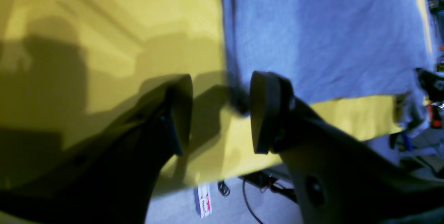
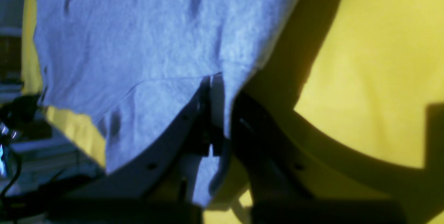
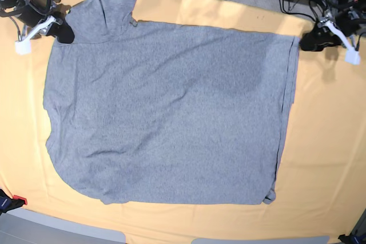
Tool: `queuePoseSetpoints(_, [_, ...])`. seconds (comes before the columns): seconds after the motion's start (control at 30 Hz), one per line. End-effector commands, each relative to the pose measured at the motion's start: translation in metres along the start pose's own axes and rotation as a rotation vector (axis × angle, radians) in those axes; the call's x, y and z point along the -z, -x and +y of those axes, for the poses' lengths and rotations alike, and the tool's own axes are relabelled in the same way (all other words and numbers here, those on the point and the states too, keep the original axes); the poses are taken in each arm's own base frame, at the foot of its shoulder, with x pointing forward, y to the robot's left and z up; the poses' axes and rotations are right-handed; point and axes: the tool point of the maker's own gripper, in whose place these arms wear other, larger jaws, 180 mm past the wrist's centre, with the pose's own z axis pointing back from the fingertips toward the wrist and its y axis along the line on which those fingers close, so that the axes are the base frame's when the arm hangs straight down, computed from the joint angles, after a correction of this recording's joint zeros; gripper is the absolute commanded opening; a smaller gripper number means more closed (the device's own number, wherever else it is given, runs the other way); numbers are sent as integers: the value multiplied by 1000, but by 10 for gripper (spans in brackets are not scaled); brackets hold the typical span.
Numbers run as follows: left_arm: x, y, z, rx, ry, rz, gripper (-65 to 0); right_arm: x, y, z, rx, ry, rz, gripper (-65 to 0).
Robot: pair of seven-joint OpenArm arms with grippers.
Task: Layout the t-shirt on the table in an organized manner, then fold the t-shirt properly
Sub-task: 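Grasp the shoulder corners with both grippers, then lift the shoulder edge with both grippers and pull it taut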
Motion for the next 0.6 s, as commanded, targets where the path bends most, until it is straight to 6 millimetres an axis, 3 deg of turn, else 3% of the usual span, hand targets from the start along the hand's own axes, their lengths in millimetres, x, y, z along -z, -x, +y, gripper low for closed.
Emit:
queuePoseSetpoints(0.0, [2,-3,-5,32,18,18,-364,-6,-13,3,-30,-13,-31,-650])
queuePoseSetpoints(0.17, [21,21,-21,30,80,113,-363,-7,-14,3,-33,-17,-30,-650])
queuePoseSetpoints(0.5, [21,24,-21,27,82,121,-366,-7,-11,3,-33,-17,-16,-650])
queuePoseSetpoints(0.57, [22,24,-20,28,77,118,-429,-7,-11,3,-33,-16,-14,-650])
